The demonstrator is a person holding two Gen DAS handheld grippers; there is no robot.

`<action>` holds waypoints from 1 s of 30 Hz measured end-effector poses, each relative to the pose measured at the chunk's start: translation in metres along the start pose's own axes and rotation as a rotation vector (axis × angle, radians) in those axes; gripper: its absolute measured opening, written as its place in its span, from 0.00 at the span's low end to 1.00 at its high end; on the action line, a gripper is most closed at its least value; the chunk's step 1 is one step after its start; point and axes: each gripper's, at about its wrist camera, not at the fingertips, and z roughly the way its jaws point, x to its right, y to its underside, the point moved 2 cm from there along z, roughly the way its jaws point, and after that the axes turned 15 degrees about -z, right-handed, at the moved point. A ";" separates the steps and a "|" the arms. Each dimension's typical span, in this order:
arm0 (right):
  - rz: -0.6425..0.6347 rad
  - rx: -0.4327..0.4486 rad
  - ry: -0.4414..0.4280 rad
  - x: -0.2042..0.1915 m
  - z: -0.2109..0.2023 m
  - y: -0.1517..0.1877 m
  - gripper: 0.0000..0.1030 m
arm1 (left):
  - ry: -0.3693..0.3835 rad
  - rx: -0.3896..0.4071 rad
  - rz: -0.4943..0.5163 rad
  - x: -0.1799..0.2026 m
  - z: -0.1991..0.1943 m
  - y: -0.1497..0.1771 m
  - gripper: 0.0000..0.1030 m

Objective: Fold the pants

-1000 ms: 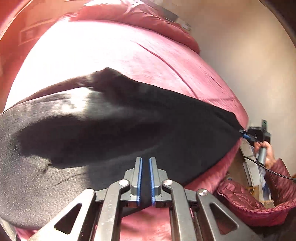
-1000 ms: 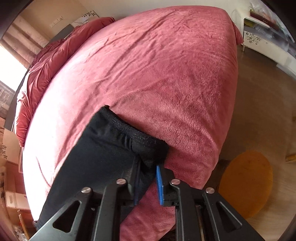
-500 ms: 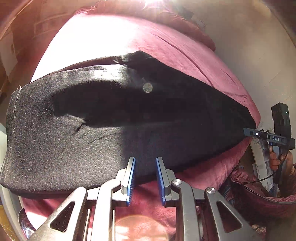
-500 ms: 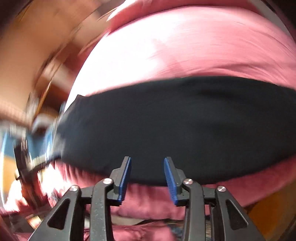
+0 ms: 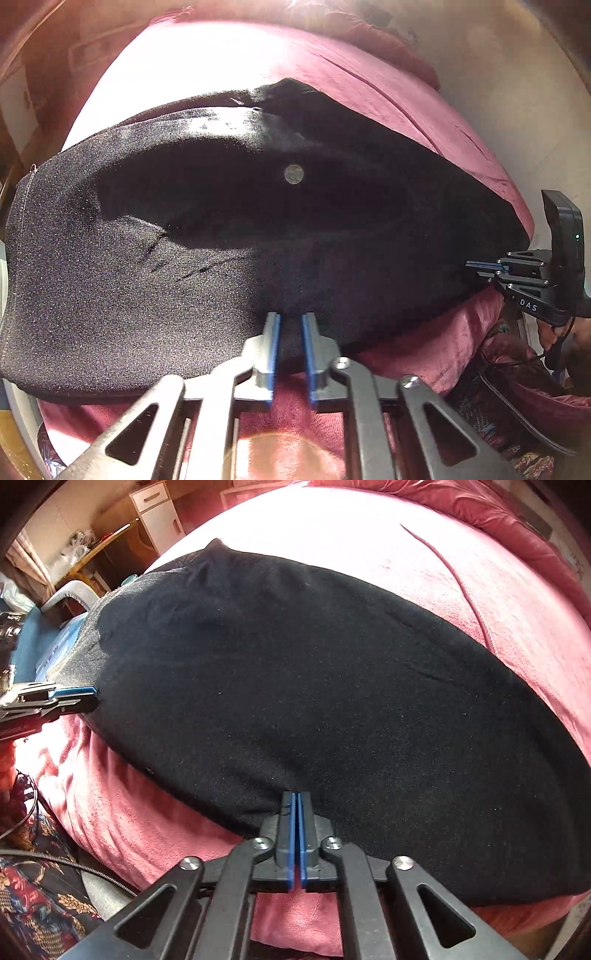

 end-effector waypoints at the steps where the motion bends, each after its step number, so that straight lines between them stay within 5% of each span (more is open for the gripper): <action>1: 0.000 0.005 -0.005 -0.001 -0.003 0.001 0.01 | 0.003 -0.007 0.001 -0.001 -0.001 0.001 0.04; 11: 0.034 -0.004 -0.052 0.017 0.007 0.011 0.01 | -0.039 -0.066 0.031 0.002 -0.001 0.030 0.00; 15: 0.019 0.003 -0.086 0.026 -0.008 0.007 0.04 | -0.016 0.010 0.017 0.004 -0.017 0.023 0.06; 17: 0.034 0.043 -0.114 0.033 -0.023 -0.003 0.22 | 0.017 0.081 0.006 0.006 -0.032 0.015 0.16; 19: 0.054 0.104 -0.151 0.040 -0.038 -0.019 0.44 | 0.046 0.142 -0.009 0.009 -0.042 0.005 0.20; 25: 0.099 0.263 -0.271 0.055 -0.052 -0.101 0.45 | 0.036 0.183 -0.061 0.009 -0.032 -0.014 0.23; 30: 0.099 0.254 -0.344 0.055 -0.020 -0.178 0.41 | -0.030 0.107 -0.068 0.005 -0.002 -0.001 0.23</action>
